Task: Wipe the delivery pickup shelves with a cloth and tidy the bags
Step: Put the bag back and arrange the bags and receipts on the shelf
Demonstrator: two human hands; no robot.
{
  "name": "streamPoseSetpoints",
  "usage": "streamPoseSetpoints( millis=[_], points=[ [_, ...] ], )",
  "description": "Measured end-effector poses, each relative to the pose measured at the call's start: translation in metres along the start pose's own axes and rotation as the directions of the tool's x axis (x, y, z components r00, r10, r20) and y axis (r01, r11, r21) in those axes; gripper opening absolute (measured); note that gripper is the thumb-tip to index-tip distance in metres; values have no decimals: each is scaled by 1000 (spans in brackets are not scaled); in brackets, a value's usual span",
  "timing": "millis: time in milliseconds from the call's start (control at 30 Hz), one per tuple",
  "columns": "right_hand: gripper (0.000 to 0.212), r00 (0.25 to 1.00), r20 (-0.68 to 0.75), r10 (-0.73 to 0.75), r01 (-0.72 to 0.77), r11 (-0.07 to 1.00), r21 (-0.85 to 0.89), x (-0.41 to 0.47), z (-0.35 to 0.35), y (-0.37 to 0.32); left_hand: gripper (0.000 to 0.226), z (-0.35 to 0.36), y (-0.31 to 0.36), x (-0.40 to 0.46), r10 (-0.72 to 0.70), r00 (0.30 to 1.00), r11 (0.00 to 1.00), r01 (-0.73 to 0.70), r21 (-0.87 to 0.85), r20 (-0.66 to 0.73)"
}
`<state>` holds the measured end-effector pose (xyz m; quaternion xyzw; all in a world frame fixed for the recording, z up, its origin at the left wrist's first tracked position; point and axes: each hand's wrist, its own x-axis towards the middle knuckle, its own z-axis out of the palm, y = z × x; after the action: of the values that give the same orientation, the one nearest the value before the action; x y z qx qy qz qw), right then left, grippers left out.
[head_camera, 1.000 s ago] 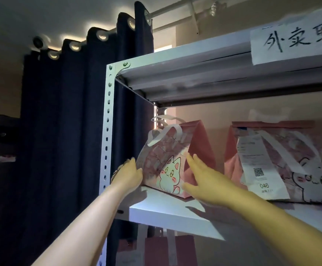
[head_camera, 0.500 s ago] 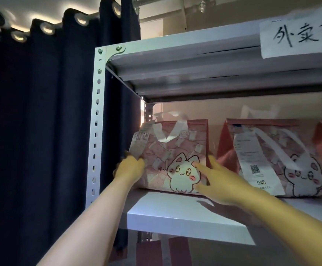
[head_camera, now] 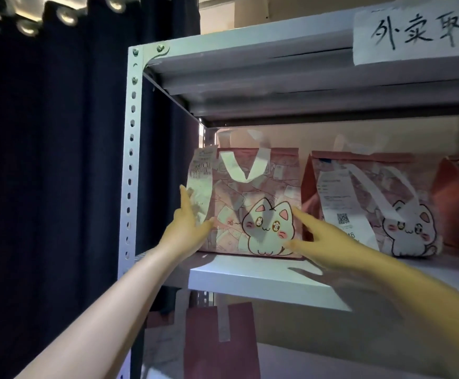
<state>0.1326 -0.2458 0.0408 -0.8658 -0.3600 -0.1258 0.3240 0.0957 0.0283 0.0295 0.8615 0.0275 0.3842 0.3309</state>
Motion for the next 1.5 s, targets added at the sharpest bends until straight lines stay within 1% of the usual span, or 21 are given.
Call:
streamPoseSetpoints(
  millis=[100,167,233,300,400,567,633,700,733,800,867,933,1000,1100,1167,1200,1267,1300,1367,1433,1500],
  points=[
    [74,995,-97,-36,44,995,87,-13,-1,7,106,-2,8,-13,59,998,996,-60,70,5],
    [71,985,-156,-70,84,993,84,-19,-3,9,102,-3,12,-19,51,999,996,-52,71,13],
    [68,979,-181,-90,104,992,71,-24,-4,12,90,-3,15,-23,53,999,998,-53,-21,4],
    [64,977,-194,-93,111,990,84,-28,-5,14,76,-2,14,-28,90,996,992,-92,-90,-21],
    [61,975,-201,-95,120,986,115,-32,-4,13,62,-5,11,-36,69,997,996,-71,-58,-29],
    [58,958,-234,-165,175,984,26,-34,-3,6,64,-11,8,-38,12,1000,998,-13,-58,-21],
    [61,951,-237,-197,202,979,-3,-35,-4,6,64,-13,5,-37,-3,1000,998,2,-68,-13],
    [67,953,-217,-211,209,977,-30,-37,-7,8,65,-12,5,-38,-3,1000,999,3,-33,3],
    [70,957,-207,-202,199,979,-35,-38,-9,9,68,-11,6,-38,2,1000,1000,-2,-3,-6],
    [73,966,-195,-173,172,985,-18,-41,-15,14,71,-7,13,-38,58,995,993,-50,105,-83],
    [74,967,-217,-137,138,990,-10,-43,-25,22,72,0,27,-37,124,978,965,-80,248,-166],
    [71,965,-249,-86,81,996,-28,-46,-39,34,77,7,50,-36,192,962,923,-109,369,-196],
    [68,960,-278,-33,26,999,-27,-50,-53,46,77,17,80,-37,315,935,882,-226,414,-160],
    [62,943,-328,51,-41,998,37,-58,-74,63,73,37,123,-44,446,895,852,-411,325,-37],
    [48,926,-357,121,-96,992,87,-64,-86,71,68,55,142,-48,494,868,829,-488,274,50],
    [40,921,-363,142,-126,990,68,-67,-92,75,66,64,149,-49,511,855,819,-515,254,86],
    [42,922,-342,182,-180,983,40,-72,-103,84,64,83,160,-46,503,852,820,-523,233,143],
    [46,918,-328,223,-210,975,74,-74,-108,87,63,92,166,-44,483,862,828,-507,239,157],
    [50,915,-306,263,-261,964,47,-76,-115,96,56,109,180,-39,439,886,850,-463,251,149],
    [46,915,-308,260,-283,959,-31,-73,-122,106,41,123,196,-33,398,907,843,-420,336,137],
    [47,909,-303,287,-300,954,4,-69,-129,111,38,132,209,-25,329,933,836,-361,413,148]
  ],
)
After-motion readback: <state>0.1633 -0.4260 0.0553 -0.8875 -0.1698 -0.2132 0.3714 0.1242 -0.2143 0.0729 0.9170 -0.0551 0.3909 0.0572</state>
